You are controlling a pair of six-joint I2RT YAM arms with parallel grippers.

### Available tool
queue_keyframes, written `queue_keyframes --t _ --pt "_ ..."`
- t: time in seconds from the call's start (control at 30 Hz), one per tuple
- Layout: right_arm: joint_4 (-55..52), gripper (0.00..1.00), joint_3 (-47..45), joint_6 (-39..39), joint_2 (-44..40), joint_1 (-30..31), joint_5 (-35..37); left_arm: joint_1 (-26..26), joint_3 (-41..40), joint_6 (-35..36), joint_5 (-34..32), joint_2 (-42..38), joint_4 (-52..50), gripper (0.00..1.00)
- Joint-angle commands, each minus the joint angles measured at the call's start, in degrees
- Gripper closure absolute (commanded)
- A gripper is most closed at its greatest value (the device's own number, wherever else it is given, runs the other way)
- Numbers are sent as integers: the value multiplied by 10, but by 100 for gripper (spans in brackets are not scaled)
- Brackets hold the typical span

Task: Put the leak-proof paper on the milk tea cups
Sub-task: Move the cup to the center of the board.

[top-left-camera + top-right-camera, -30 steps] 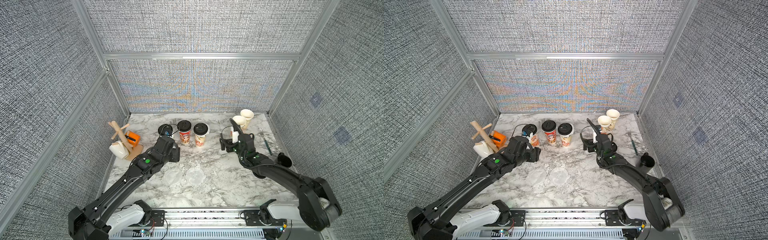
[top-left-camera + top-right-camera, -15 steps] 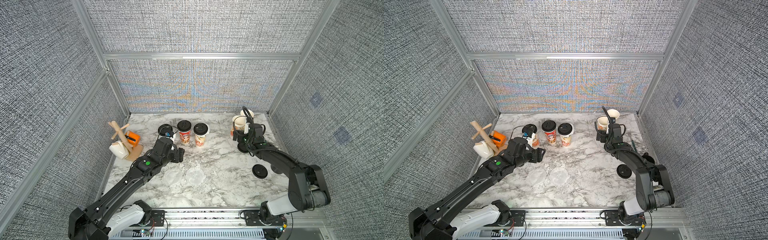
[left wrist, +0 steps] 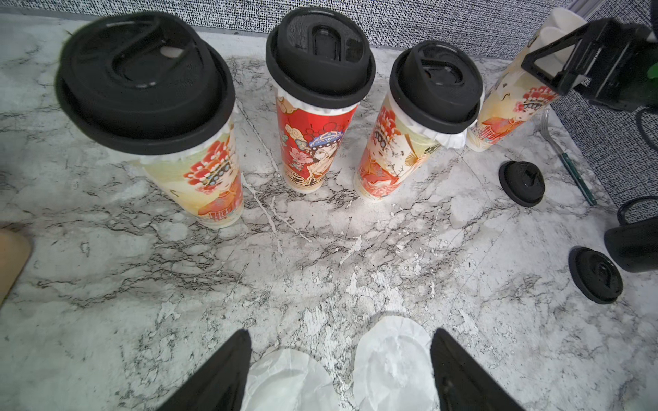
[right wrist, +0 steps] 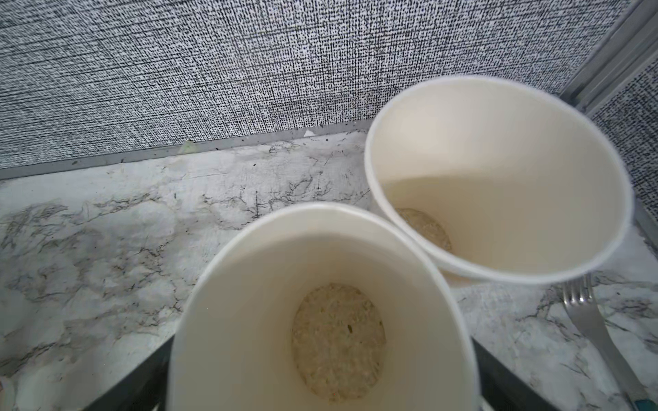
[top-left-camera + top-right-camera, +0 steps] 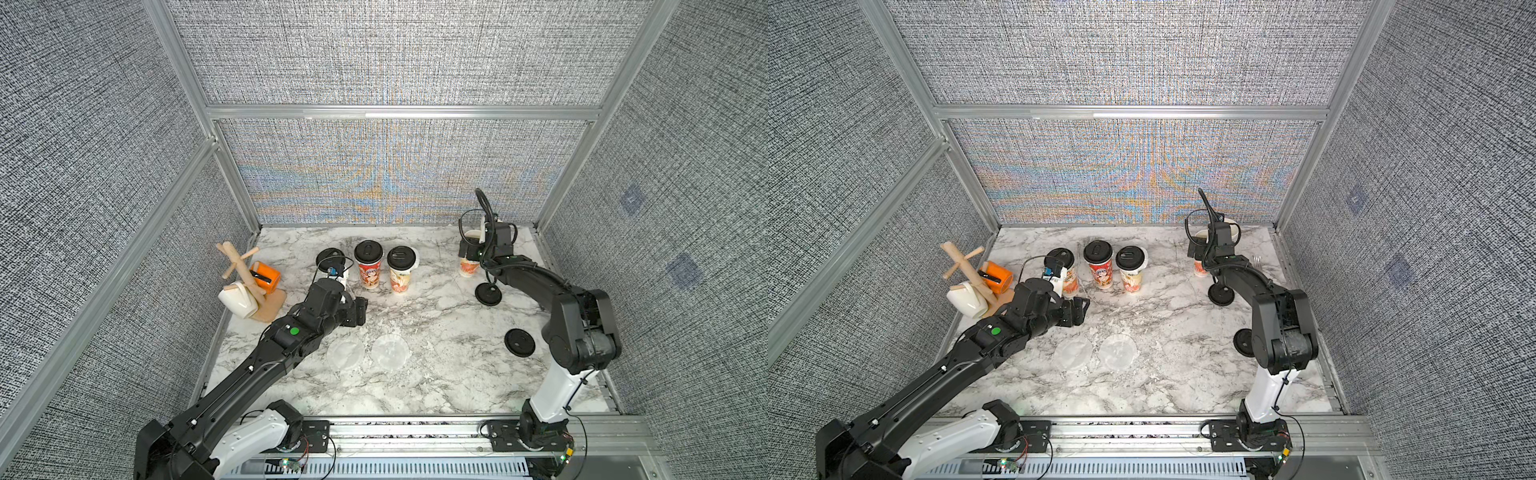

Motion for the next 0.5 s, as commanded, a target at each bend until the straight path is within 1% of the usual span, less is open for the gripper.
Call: queue_keyframes --t 0.0,0.23,0.33,0.47 --pt "-28 3 15 28 15 -2 22 1 2 2 -4 -3 10 19" --pt "-47 12 39 45 37 -2 33 1 -10 5 -10 -8 9 19" --pt "-37 17 28 43 28 0 30 1 -13 6 -12 -11 8 19" --pt "-21 19 -4 37 -4 5 19 1 -13 9 -14 -16 5 19"
